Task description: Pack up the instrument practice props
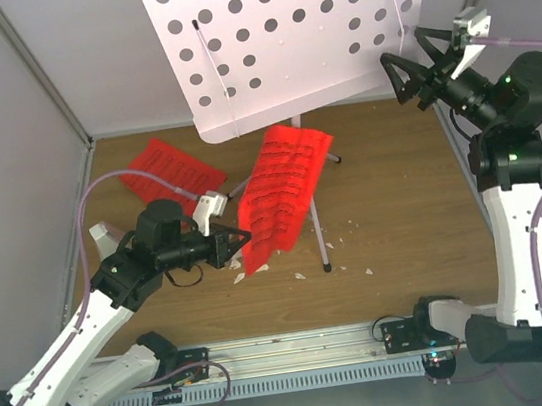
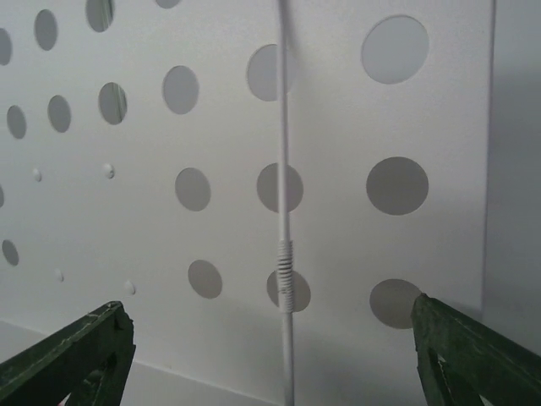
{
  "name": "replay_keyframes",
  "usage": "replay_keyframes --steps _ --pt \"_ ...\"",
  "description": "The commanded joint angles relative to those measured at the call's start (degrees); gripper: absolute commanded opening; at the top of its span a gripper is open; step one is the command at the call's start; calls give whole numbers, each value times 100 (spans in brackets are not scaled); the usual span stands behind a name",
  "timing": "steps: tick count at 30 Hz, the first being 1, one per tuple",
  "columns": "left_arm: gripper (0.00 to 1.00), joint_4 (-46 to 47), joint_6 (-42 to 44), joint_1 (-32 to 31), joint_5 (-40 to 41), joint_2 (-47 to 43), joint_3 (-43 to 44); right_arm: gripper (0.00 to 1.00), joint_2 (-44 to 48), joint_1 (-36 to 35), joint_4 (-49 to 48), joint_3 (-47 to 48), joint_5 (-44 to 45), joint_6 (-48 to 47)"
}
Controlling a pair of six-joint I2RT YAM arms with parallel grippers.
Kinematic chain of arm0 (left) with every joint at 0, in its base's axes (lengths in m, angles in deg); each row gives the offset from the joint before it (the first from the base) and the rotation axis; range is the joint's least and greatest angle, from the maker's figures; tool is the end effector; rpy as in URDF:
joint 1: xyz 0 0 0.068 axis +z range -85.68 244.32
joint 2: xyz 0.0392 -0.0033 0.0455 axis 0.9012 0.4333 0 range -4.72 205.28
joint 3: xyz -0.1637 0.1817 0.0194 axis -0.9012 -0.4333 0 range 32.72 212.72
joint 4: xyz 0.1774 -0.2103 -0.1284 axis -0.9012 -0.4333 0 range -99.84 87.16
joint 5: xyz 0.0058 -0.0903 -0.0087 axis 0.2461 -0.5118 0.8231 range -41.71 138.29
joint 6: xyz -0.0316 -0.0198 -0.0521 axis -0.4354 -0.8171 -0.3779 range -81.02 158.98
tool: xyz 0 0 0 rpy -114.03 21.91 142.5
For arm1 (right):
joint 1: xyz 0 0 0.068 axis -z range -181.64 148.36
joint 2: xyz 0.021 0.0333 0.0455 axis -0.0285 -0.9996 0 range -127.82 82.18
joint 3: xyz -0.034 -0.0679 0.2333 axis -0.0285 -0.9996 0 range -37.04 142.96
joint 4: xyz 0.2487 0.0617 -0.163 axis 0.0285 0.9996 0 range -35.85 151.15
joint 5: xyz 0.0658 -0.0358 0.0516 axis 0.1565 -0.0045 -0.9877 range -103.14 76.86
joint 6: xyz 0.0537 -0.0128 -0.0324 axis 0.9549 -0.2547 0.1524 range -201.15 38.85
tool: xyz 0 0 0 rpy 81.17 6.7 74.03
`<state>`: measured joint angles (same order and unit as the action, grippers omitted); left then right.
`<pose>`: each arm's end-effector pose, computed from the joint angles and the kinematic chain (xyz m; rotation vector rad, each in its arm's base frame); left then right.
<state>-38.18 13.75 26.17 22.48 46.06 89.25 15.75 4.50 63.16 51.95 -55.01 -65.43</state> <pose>0.1882 -0.1754 0.3260 0.5436 2.1713 -1.1111 0.2802 0.0031 0.5219 -0.3680 1.3759 0.6244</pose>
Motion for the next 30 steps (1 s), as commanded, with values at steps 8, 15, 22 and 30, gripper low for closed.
replay_keyframes --steps 8,15,22,30 --pt "0 31 1 1460 -75 -288 -799 100 961 18 1085 -356 1149 -630" --pt "0 398 438 2734 -525 206 -979 100 1747 19 1899 -754 2095 -979" --pt "0 815 888 4029 -1157 1122 -1002 100 2211 19 2314 -878 2452 -1093" --pt "0 673 1371 4956 -1034 1781 -802 100 2469 19 2333 -1368 2549 -899"
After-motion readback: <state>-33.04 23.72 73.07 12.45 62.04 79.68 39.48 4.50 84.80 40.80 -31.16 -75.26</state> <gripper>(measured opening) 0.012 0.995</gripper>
